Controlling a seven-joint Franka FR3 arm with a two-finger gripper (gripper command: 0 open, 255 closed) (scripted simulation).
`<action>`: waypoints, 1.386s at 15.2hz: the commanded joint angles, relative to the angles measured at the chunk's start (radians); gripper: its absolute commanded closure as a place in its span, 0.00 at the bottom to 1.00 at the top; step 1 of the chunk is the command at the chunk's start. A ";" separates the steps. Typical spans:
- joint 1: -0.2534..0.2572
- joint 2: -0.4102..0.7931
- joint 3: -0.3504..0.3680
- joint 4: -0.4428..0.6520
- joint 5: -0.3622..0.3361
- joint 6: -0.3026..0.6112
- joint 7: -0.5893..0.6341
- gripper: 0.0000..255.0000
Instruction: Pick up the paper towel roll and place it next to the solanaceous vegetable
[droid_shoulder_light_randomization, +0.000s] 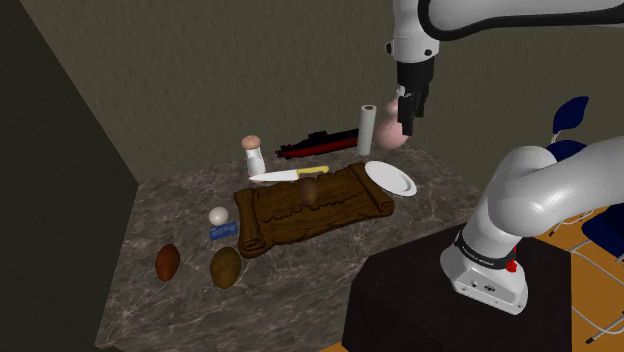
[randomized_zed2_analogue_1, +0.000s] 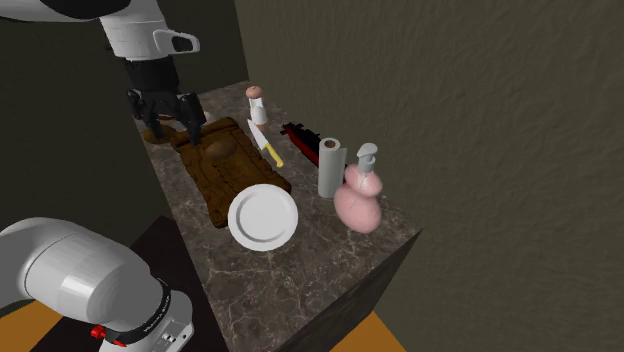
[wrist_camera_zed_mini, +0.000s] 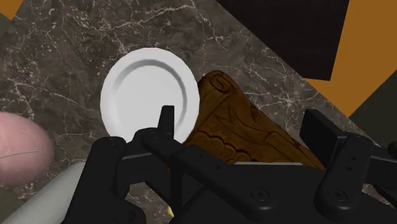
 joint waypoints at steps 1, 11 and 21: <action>0.000 0.000 0.000 0.000 0.000 0.000 0.000 0.00; -0.026 0.218 -0.200 0.048 -0.126 0.255 -0.286 0.00; -0.018 0.544 -0.368 0.241 -0.098 0.467 -0.582 0.00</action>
